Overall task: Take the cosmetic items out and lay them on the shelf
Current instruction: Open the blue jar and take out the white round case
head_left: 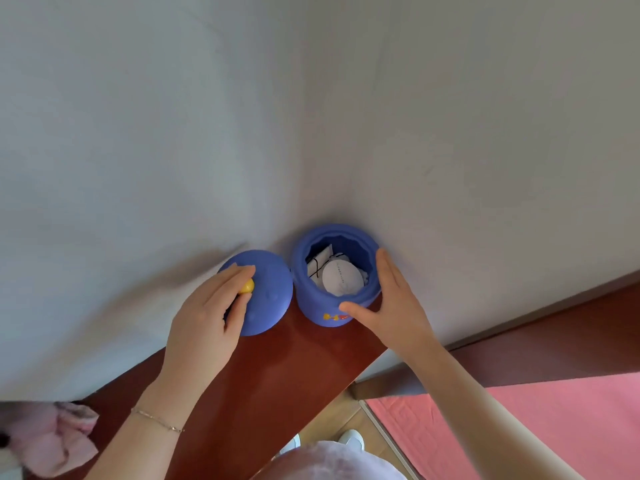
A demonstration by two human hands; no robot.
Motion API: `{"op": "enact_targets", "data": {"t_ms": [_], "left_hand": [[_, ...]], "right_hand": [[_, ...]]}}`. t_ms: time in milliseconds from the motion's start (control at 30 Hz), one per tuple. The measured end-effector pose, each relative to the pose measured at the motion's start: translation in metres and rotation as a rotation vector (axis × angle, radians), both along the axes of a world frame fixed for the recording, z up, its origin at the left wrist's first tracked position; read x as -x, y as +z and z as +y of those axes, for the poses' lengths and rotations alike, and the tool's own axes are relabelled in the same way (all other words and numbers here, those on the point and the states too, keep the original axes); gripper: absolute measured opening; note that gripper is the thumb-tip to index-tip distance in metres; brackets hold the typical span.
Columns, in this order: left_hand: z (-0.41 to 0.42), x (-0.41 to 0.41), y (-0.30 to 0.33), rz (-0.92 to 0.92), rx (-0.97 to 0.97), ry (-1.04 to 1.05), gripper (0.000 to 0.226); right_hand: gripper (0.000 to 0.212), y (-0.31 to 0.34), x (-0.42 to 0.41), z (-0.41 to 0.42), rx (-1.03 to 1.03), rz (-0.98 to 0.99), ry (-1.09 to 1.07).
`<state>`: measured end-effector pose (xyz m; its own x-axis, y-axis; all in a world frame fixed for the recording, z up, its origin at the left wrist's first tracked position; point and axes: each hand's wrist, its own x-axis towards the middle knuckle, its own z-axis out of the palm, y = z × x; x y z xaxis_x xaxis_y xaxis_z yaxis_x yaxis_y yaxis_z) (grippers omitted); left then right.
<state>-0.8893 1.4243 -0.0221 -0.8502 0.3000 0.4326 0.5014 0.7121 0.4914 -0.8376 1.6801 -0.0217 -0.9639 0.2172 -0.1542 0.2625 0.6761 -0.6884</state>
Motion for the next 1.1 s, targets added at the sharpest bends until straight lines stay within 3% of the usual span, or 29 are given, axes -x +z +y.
{"op": "enact_targets", "data": {"t_ms": [100, 233, 467, 600, 700, 800, 967, 1100], "left_hand": [[-0.021, -0.016, -0.021, -0.024, 0.078, -0.010, 0.050], [-0.049, -0.037, -0.062, -0.207, 0.203, 0.021, 0.061], [-0.058, -0.051, -0.094, -0.380, 0.232, 0.098, 0.043], [-0.054, -0.052, -0.105, -0.350, 0.197, 0.094, 0.028], [-0.051, -0.051, -0.108, -0.337, 0.184, 0.105, 0.033], [-0.043, -0.048, -0.094, -0.337, 0.170, 0.069, 0.034], [0.010, -0.017, -0.029, -0.207, -0.050, -0.014, 0.041], [0.069, 0.023, 0.016, -0.128, 0.007, -0.228, 0.037]], "right_hand": [[0.102, -0.001, 0.000, 0.000, 0.007, 0.006, -0.003], [0.103, -0.003, -0.001, 0.000, 0.023, 0.020, -0.017], [0.102, -0.004, -0.002, -0.001, 0.032, 0.028, -0.019], [0.102, -0.005, -0.002, 0.000, 0.041, 0.033, -0.021], [0.103, -0.006, -0.002, 0.000, 0.044, 0.035, -0.022], [0.103, -0.006, -0.002, -0.001, 0.041, 0.029, -0.022], [0.103, -0.005, -0.002, -0.001, 0.032, 0.029, -0.020], [0.103, -0.005, -0.003, -0.001, 0.056, 0.038, -0.026]]}}
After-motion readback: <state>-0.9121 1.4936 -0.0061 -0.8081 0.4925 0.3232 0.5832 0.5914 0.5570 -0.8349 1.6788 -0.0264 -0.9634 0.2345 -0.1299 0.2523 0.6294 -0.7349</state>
